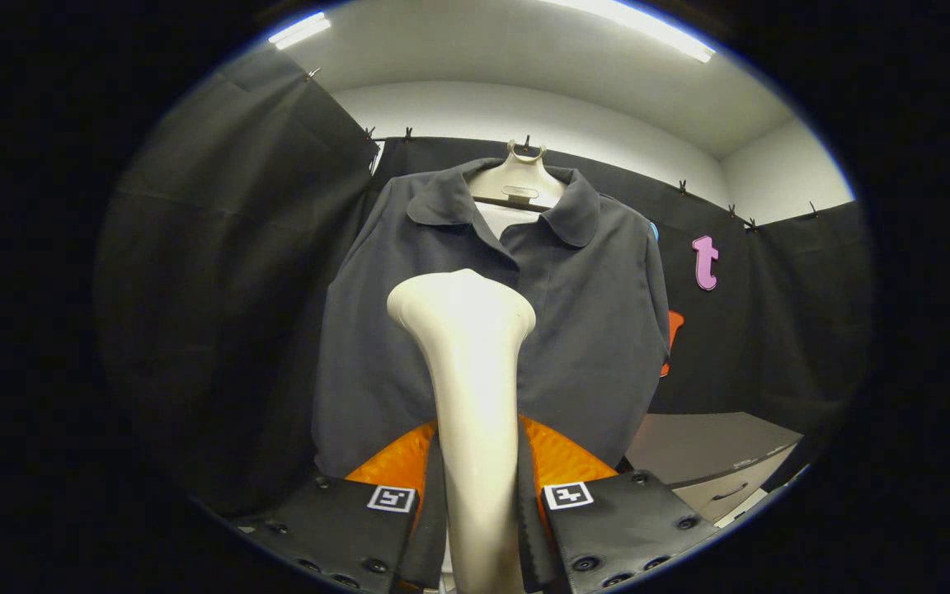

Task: Iron the clothes twice with a garment steamer, once on the left side and once on the right side.

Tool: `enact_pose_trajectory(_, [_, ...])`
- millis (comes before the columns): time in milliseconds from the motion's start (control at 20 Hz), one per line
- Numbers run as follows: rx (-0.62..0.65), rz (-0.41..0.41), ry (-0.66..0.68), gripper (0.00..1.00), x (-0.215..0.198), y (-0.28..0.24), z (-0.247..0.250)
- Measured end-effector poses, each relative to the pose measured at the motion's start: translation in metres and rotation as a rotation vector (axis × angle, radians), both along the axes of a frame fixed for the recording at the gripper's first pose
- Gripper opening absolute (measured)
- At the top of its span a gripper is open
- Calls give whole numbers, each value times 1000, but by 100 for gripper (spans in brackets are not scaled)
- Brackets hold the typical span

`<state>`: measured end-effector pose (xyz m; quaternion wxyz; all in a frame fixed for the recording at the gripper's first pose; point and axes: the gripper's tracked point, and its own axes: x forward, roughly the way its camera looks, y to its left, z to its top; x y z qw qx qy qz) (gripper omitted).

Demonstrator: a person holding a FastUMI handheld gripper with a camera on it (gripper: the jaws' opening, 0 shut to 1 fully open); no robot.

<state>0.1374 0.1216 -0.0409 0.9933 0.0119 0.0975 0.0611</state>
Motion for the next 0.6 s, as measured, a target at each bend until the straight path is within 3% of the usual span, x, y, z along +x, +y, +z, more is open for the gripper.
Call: enact_pose_trajectory(600, [-40, 46, 129, 43, -32, 14, -68])
